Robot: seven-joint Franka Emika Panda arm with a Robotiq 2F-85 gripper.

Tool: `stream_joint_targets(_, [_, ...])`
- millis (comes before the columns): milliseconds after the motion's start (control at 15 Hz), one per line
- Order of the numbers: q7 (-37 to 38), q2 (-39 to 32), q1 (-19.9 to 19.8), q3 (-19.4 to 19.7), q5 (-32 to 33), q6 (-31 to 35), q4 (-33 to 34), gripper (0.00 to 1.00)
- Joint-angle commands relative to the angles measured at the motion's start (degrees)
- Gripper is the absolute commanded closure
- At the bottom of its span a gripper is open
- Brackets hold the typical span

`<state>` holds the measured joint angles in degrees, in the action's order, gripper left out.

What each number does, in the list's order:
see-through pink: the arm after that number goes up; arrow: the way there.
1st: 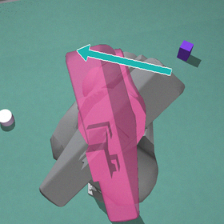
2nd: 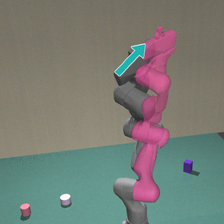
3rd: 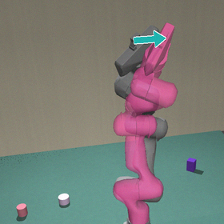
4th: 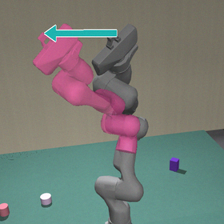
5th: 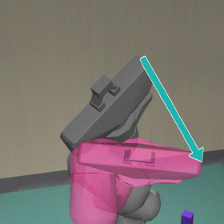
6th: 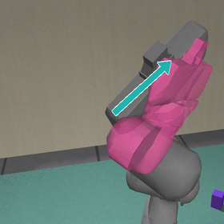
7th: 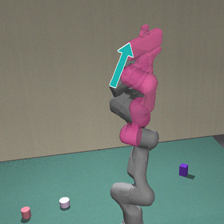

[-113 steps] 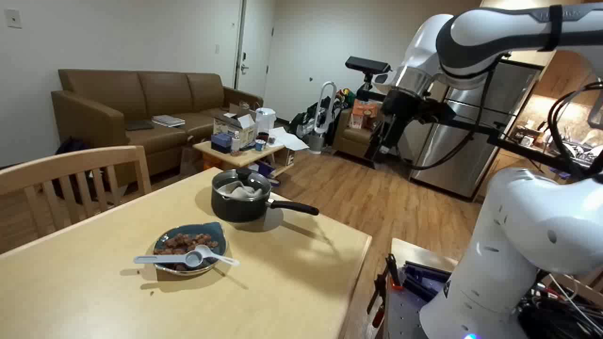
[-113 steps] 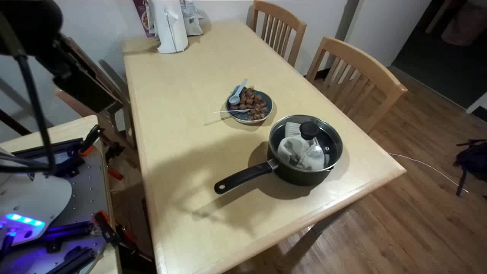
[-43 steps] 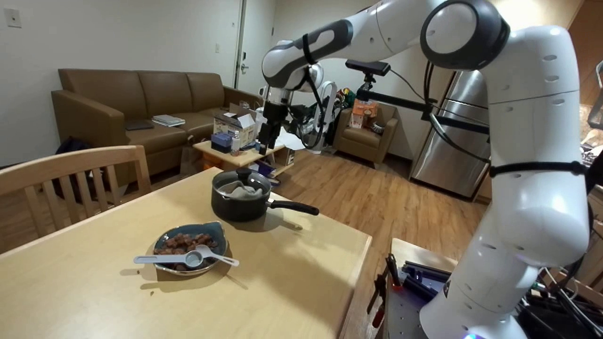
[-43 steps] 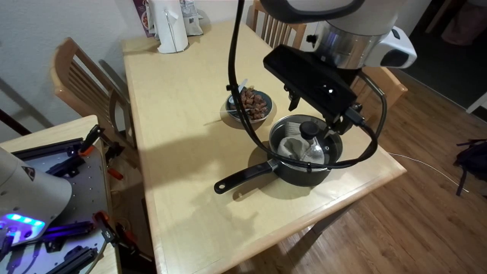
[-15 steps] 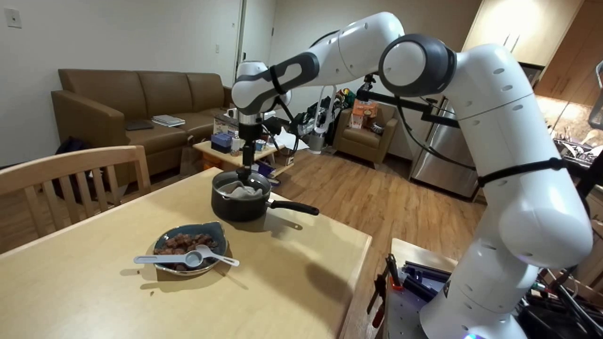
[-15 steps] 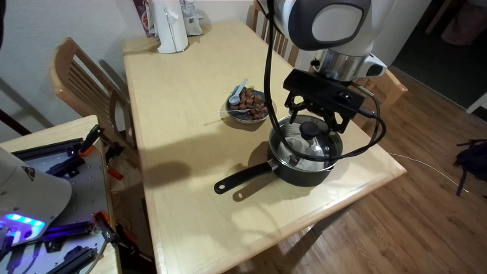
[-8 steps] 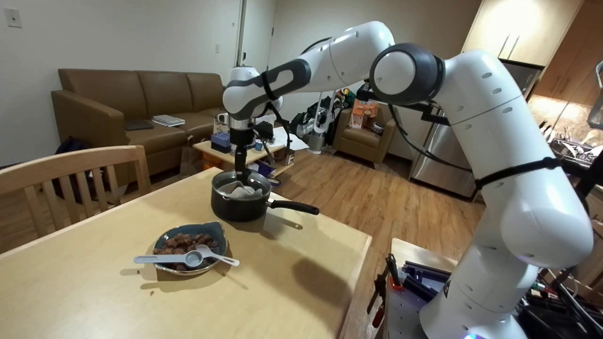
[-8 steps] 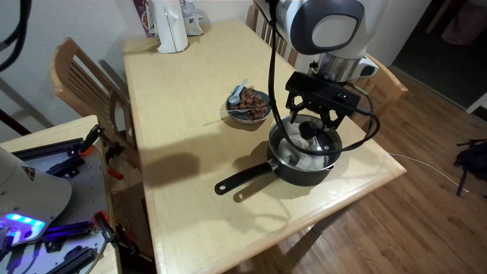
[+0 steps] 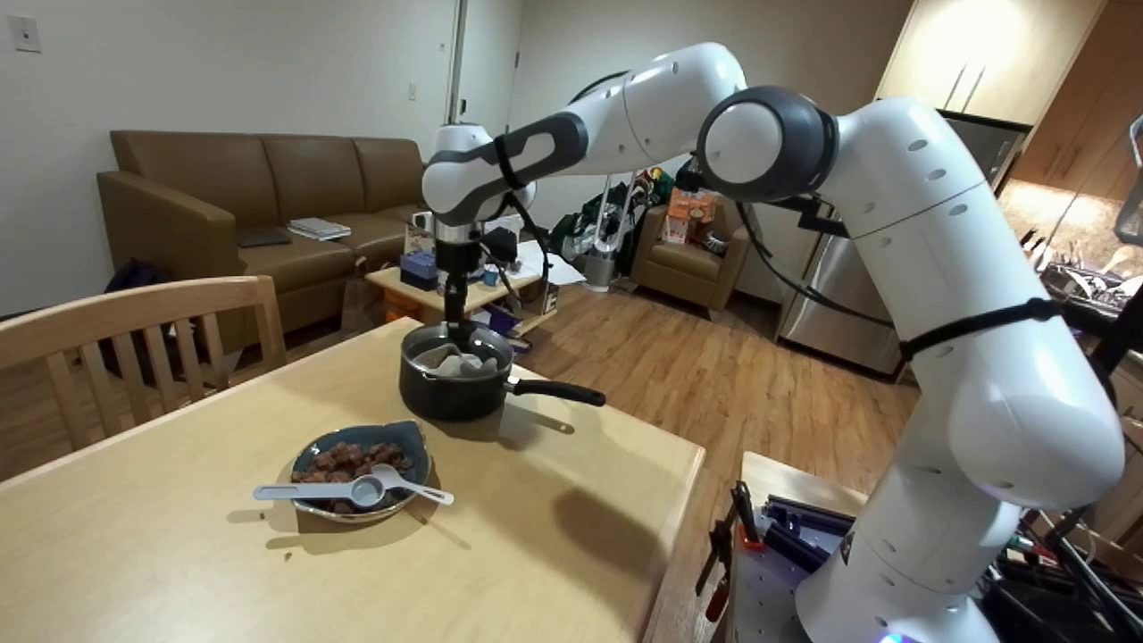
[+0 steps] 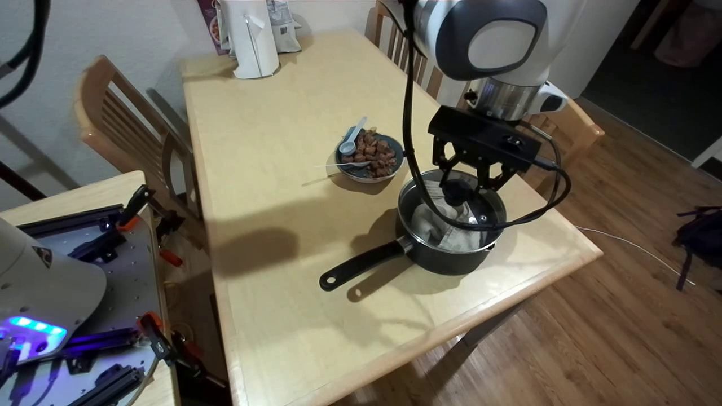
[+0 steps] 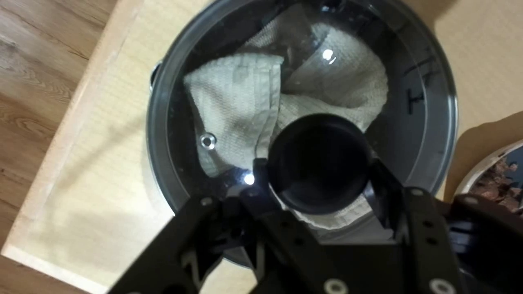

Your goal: Remove the glass lid from the black pot on the right, place the grey measuring spoon inside the black pot

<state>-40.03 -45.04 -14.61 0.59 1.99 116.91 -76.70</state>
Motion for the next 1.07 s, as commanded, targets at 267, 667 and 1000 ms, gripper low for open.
stream_joint_targets(267, [0.6,1.89,1.86,0.14,1.89,-0.89,1.16,0.66])
stream_joint_targets(667, [-0.45,4.28,3.36,-0.37,2.45,-1.01,0.44,0.66])
stream_joint_targets(1000, [-1.49,7.24,4.89,-1.3,2.68,1.05,-2.29,0.66])
